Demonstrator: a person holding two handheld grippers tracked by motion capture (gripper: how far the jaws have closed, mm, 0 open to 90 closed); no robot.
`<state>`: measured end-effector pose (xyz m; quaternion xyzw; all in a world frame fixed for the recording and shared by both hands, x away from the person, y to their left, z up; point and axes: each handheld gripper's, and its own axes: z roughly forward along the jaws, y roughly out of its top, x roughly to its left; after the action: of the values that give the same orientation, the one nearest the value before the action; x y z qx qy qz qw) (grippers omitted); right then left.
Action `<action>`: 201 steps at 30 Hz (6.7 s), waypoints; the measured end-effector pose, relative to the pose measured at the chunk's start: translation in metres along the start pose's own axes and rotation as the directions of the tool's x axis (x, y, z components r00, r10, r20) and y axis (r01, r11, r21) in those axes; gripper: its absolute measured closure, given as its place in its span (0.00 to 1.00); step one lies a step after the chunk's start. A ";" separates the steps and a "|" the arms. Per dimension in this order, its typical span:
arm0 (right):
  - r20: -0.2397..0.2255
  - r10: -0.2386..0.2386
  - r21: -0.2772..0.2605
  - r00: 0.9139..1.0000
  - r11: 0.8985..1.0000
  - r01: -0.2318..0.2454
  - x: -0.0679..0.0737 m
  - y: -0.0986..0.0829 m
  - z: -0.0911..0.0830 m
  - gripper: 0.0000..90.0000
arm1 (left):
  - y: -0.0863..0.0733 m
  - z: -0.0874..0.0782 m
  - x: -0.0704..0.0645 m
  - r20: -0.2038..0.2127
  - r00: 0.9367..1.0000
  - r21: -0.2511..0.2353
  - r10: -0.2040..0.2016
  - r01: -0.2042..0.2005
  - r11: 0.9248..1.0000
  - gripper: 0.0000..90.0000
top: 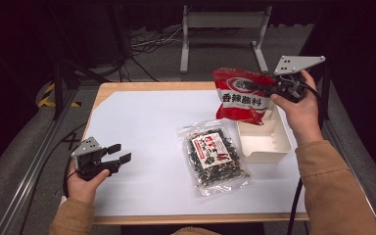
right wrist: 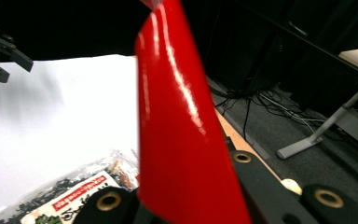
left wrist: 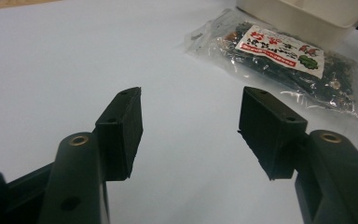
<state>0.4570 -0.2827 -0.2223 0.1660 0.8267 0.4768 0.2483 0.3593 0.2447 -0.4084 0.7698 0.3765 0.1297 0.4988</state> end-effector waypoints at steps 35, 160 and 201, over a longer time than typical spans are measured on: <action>0.073 0.004 0.075 0.997 0.997 -0.010 -0.059 -0.035 -0.008 0.99 | -0.010 -0.008 0.006 -0.035 0.999 0.016 -0.039 0.039 0.999 0.40; 0.167 0.254 0.069 0.953 0.961 -0.268 0.072 -0.109 -0.029 0.35 | 0.095 0.116 -0.028 0.112 0.990 0.229 0.090 -0.114 0.967 0.25; 0.111 0.274 0.095 0.955 0.954 -0.284 0.120 -0.120 -0.036 0.35 | 0.085 0.214 -0.023 0.171 0.985 0.303 -0.034 -0.019 0.953 0.23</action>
<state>0.3335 -0.3058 -0.3422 0.3174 0.8070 0.4522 0.2085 0.5055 0.0665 -0.4312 0.8442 0.3499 0.0008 0.4061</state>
